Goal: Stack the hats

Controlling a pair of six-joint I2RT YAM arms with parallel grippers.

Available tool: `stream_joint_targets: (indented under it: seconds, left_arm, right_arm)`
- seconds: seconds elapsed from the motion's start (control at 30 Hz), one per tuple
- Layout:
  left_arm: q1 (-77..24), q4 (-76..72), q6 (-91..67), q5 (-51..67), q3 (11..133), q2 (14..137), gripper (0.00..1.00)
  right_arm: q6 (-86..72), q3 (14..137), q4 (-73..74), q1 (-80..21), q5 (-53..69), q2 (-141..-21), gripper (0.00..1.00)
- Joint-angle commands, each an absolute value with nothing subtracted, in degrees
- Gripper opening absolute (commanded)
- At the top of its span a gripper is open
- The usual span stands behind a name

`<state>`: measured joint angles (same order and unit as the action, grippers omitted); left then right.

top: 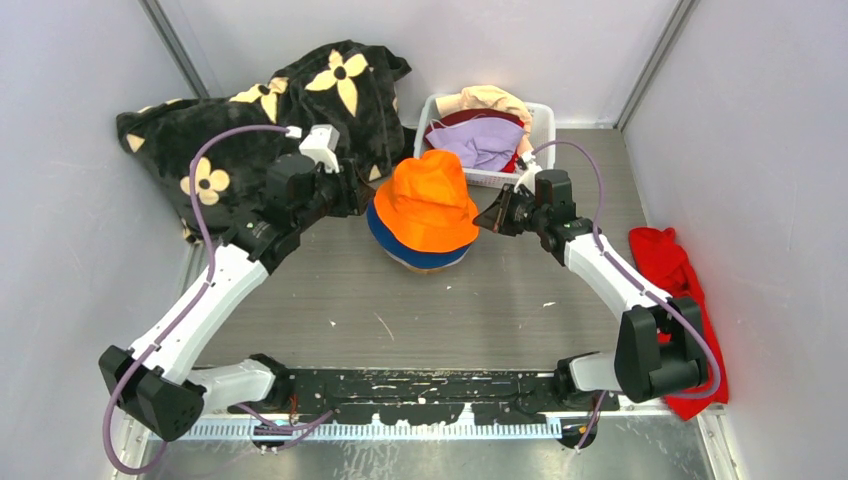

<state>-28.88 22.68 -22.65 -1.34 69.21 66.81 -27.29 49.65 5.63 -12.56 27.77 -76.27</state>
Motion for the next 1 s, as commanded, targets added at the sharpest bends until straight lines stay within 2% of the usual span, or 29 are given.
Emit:
stream_joint_targets:
  seconds: [0.0,0.17,0.37,0.6,0.97]
  left_arm:
    - [-27.6,14.9,-26.7,-0.1,65.7,65.6,0.52]
    - [-22.7,9.1,-34.0,10.0,61.1,66.4,0.52]
    - [-15.0,-7.3,-46.2,25.7,53.0,68.4,0.52]
    - [-14.9,-15.8,-51.3,33.0,50.6,72.3,0.52]
    - [-14.8,-19.5,-54.5,33.6,46.1,74.4,0.52]
  right_arm:
    - [-27.0,49.7,0.7,-12.6,29.2,-76.1,0.01]
    - [-27.2,50.5,0.2,-12.7,29.8,-76.4,0.01]
    - [-27.2,50.9,0.0,-12.9,30.3,-76.6,0.01]
    - [-27.3,51.0,-0.4,-12.9,30.4,-76.8,0.01]
    - [-27.6,51.0,-0.6,-12.9,30.5,-76.8,0.01]
